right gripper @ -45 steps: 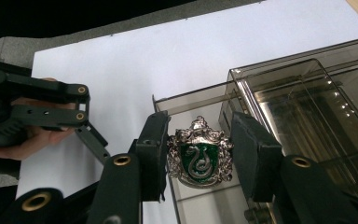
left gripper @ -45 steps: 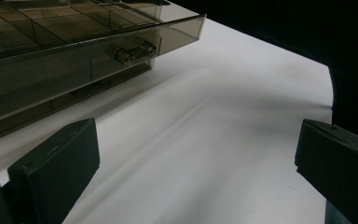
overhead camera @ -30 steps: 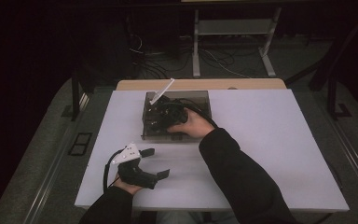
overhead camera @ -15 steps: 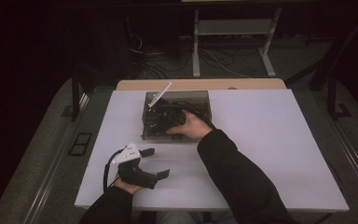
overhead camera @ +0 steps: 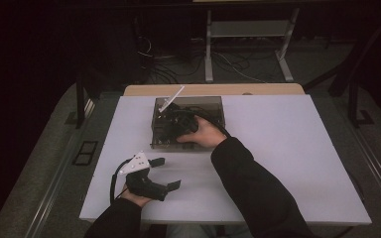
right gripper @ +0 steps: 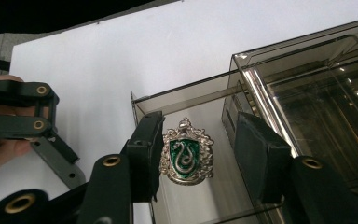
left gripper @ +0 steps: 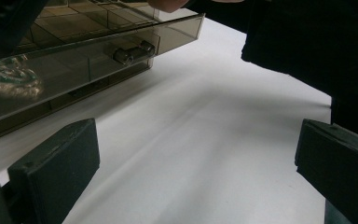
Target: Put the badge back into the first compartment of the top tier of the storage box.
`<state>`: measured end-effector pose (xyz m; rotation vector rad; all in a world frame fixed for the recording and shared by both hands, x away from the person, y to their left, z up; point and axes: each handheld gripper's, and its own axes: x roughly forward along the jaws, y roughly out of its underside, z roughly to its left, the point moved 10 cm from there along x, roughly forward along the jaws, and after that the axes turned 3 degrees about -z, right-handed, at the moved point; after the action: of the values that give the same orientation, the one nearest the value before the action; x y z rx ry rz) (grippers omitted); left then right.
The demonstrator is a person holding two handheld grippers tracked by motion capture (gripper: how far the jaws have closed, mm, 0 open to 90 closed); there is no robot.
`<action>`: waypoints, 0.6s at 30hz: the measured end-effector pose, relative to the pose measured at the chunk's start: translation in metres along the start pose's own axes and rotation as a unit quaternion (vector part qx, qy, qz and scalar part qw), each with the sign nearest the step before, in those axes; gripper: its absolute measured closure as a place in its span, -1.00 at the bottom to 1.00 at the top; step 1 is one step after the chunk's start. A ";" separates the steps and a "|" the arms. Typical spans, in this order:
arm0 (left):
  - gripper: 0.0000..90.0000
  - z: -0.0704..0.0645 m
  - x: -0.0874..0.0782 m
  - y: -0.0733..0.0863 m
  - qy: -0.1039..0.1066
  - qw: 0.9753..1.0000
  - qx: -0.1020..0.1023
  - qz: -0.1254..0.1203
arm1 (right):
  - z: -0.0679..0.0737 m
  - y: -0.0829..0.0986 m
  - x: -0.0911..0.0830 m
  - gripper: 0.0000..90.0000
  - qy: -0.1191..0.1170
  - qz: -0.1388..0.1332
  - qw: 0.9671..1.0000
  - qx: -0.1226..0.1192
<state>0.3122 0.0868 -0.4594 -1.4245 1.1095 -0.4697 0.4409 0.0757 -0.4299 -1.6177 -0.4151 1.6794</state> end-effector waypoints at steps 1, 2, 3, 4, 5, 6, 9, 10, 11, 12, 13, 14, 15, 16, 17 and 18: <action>-1.00 0.000 0.000 0.000 0.000 1.000 0.000 0.000 | 0.000 0.000 -0.001 0.13 0.004 0.000 1.000 0.000; -1.00 0.000 0.000 0.000 0.000 1.000 0.000 -0.001 | 0.000 0.000 -0.003 0.12 0.003 0.000 1.000 -0.001; -1.00 0.000 0.000 0.000 0.000 1.000 0.000 -0.001 | 0.000 -0.001 -0.004 0.10 0.002 -0.002 1.000 -0.001; -1.00 0.000 0.000 0.000 0.000 1.000 0.000 -0.001 | 0.000 -0.001 -0.005 0.07 0.006 -0.001 1.000 0.000; -1.00 0.000 0.000 0.000 0.000 1.000 0.000 -0.001 | 0.001 -0.001 -0.007 0.04 0.005 -0.002 1.000 -0.001; -1.00 0.000 0.000 0.000 0.000 1.000 0.000 -0.001 | 0.000 -0.002 -0.008 0.01 0.007 -0.003 1.000 0.001; -1.00 0.000 0.000 0.000 0.000 1.000 0.000 0.000 | 0.000 -0.003 -0.013 -0.11 0.010 -0.010 1.000 0.000; -1.00 0.000 0.000 0.000 0.000 1.000 0.000 0.000 | 0.001 -0.003 -0.015 -0.15 0.013 -0.011 1.000 0.003; -1.00 0.000 0.000 0.000 0.000 1.000 -0.001 0.000 | 0.000 -0.003 -0.017 -0.19 0.018 -0.014 1.000 0.002; -1.00 0.000 0.000 0.000 0.000 1.000 -0.002 -0.001 | 0.000 -0.002 -0.019 -0.21 0.021 -0.015 1.000 0.004; -1.00 0.000 0.000 0.000 0.000 1.000 -0.002 -0.001 | 0.000 -0.002 -0.021 -0.24 0.022 -0.018 1.000 0.004; -1.00 0.000 0.000 0.000 -0.001 1.000 -0.001 0.000 | -0.001 -0.002 -0.023 -0.28 0.024 -0.020 1.000 0.004; -1.00 0.000 0.000 0.000 -0.001 1.000 -0.001 0.000 | -0.001 -0.002 -0.025 -0.34 0.026 -0.021 0.999 0.005; -1.00 0.000 -0.001 0.000 -0.001 1.000 -0.001 0.000 | -0.002 -0.001 -0.027 -0.40 0.030 -0.022 0.999 0.006; -1.00 0.000 0.000 0.000 -0.001 1.000 -0.001 0.000 | -0.002 0.000 -0.030 -0.46 0.032 -0.023 0.999 0.010; -1.00 0.000 0.000 0.000 -0.001 1.000 0.000 0.000 | -0.002 0.001 -0.032 -0.55 0.031 -0.023 0.999 0.013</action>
<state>0.3121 0.0871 -0.4595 -1.4255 1.1081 -0.4674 0.4399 0.0524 -0.4082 -1.6258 -0.3953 1.5900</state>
